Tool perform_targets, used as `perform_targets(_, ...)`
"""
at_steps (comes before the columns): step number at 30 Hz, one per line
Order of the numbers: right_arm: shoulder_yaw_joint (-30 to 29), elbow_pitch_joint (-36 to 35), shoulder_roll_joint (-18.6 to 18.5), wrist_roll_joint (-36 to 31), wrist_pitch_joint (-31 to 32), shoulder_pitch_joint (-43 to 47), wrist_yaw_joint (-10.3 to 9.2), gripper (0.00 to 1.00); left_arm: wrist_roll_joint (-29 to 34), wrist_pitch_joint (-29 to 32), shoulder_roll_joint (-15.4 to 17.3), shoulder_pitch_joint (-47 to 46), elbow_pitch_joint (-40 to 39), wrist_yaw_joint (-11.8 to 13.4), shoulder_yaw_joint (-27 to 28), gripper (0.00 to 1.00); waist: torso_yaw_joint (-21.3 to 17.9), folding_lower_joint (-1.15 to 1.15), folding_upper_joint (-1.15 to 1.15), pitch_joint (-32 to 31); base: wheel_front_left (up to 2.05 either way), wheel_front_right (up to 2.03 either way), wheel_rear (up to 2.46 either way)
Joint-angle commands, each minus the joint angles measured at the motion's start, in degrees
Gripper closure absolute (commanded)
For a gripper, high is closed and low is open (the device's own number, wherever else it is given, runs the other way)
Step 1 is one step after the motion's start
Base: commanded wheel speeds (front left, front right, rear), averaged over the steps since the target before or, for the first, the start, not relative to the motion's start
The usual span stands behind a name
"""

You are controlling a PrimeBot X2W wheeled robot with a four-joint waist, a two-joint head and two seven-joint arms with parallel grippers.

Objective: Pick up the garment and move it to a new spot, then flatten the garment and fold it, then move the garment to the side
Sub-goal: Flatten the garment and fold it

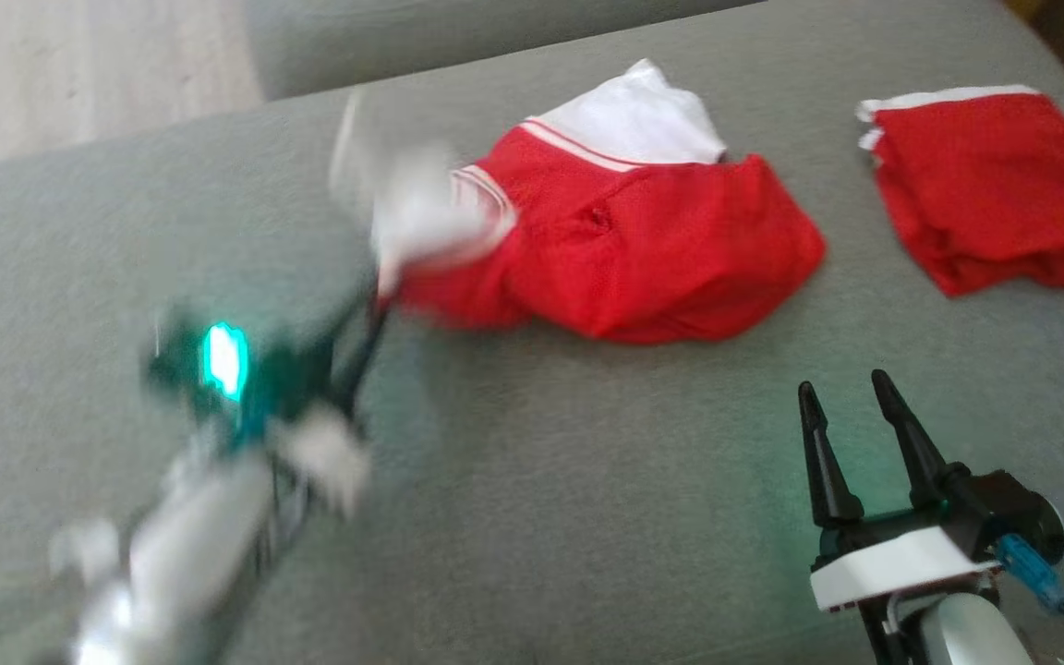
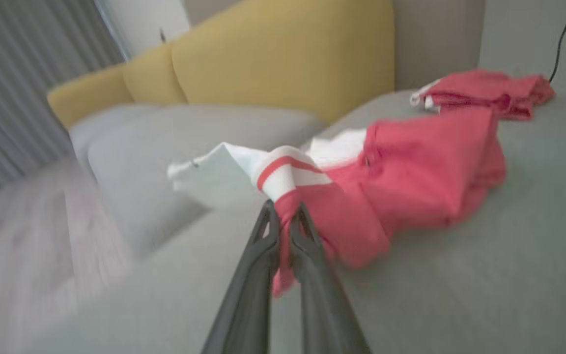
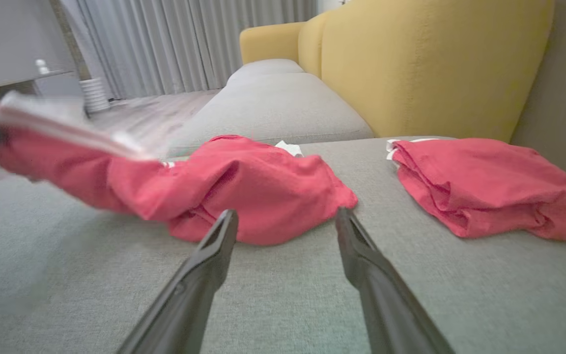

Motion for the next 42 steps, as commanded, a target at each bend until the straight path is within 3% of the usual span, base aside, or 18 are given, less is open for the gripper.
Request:
perform_targets(1, 0.9, -2.0, -0.3, -0.5, -0.2, 0.0, -0.05, 0.00, -1.8, -0.3, 2.2, 1.2, -4.0, 1.5, 3.0, 1.00, 2.1, 0.00, 0.00, 1.3, 0.00, 0.00, 0.00)
perform_targets(6, 0.2, -2.3, -0.3, -1.5, -0.2, 0.7, -0.05, 0.00, -4.2, -0.3, 4.0, 16.7, -12.1, 5.7, 4.3, 1.00, 5.4, 0.00, 0.00, 2.0, 0.00, 0.00, 0.00)
perform_targets(9, -0.2, -2.3, -0.3, -1.9, -0.2, 0.8, -0.05, 0.00, -5.3, -0.3, 3.6, 21.4, -14.6, 6.5, 4.6, 1.00, 6.5, 0.00, 0.00, 1.9, 0.00, 0.00, 0.00)
perform_targets(10, -0.4, -2.3, -0.3, -2.1, -0.2, 0.9, -0.05, 0.00, -5.8, -0.3, 3.2, 23.2, -15.8, 6.8, 4.7, 0.94, 7.1, 0.00, 0.00, 1.9, 0.00, 0.00, 0.00)
perform_targets(11, -0.6, -2.3, -0.3, -2.3, -0.2, 0.9, -0.05, 0.00, -6.0, -0.3, 2.9, 24.8, -16.5, 6.9, 4.4, 0.65, 7.6, 0.00, 0.00, 2.0, 0.00, 0.00, 0.00)
perform_targets(12, -0.7, -2.4, -0.3, -2.4, -0.2, 0.8, -0.05, 0.00, -6.2, -0.3, 2.6, 25.9, -16.8, 6.9, 4.0, 0.18, 8.1, 0.00, 0.00, 2.0, 0.00, 0.00, 0.00)
perform_targets(13, -0.6, -2.4, -0.4, -2.5, -0.2, 0.8, -0.05, 0.00, -6.4, -0.3, 2.2, 26.7, -17.1, 7.1, 3.8, 0.00, 8.6, 0.00, 0.00, 2.0, 0.00, 0.00, 0.00)
perform_targets(17, -0.7, -2.4, -0.8, -2.8, -0.2, 0.6, -0.05, 0.00, -6.5, 0.7, 1.9, 26.9, -18.6, 7.4, 3.3, 0.00, 9.9, 0.00, 0.00, 2.1, 0.00, 0.00, 0.00)
perform_targets(26, 0.2, -2.9, -0.8, -3.0, -0.2, -1.2, -0.05, 0.00, -6.9, 6.6, 6.2, 17.5, -26.4, 9.4, 8.6, 0.00, 9.5, 0.00, 0.00, 4.2, 0.00, 0.00, 0.00)
perform_targets(29, 0.9, -2.7, -0.8, -2.8, -0.2, -2.2, -0.05, 0.00, -7.1, 10.2, 5.2, 13.3, -24.2, 10.2, 9.1, 0.00, 8.6, 0.00, 0.00, 5.8, 0.00, 0.00, 0.00)
perform_targets(34, 1.4, -2.5, -0.8, -2.6, -0.2, -3.5, -0.05, 0.00, -7.2, 13.8, 2.8, 10.0, -18.0, 9.4, 7.1, 0.00, 7.4, 0.00, 0.00, 7.6, 0.00, 0.00, 0.00)
perform_targets(42, 1.2, -2.5, -0.9, -2.6, -0.2, -4.2, -0.05, 0.00, -7.3, 15.0, 0.6, 7.4, -10.6, 9.1, 5.7, 0.00, 6.3, 0.00, 0.00, 8.9, 0.00, 0.00, 0.00)
